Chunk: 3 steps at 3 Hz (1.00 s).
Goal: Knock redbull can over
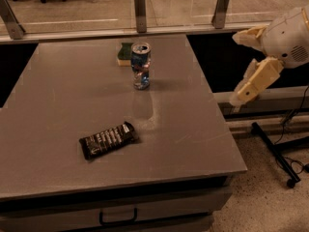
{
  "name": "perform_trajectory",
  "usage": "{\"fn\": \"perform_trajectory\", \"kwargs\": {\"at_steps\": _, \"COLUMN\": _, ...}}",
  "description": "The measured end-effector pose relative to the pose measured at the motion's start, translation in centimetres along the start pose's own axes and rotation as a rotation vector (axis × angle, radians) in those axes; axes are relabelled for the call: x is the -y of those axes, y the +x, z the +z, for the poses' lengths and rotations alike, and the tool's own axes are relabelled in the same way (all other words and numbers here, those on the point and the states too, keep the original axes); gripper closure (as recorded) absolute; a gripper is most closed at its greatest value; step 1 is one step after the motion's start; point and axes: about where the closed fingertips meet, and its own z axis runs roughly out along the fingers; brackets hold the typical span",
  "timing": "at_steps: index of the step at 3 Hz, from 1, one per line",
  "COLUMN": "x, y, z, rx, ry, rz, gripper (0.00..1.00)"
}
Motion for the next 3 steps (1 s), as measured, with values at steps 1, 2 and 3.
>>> {"fn": "perform_trajectory", "kwargs": {"at_steps": 1, "x": 0.8, "y": -2.5, "z": 3.3, "rx": 0.226, "ry": -0.06, "rz": 0.014, "gripper": 0.0}}
{"fn": "perform_trajectory", "kwargs": {"at_steps": 2, "x": 0.7, "y": -5.7, "z": 6.3, "rx": 0.403, "ry": -0.081, "rz": 0.015, "gripper": 0.0}}
{"fn": "perform_trajectory", "kwargs": {"at_steps": 3, "x": 0.7, "y": -6.8, "z": 6.6, "rx": 0.426, "ry": -0.079, "rz": 0.01, "gripper": 0.0}}
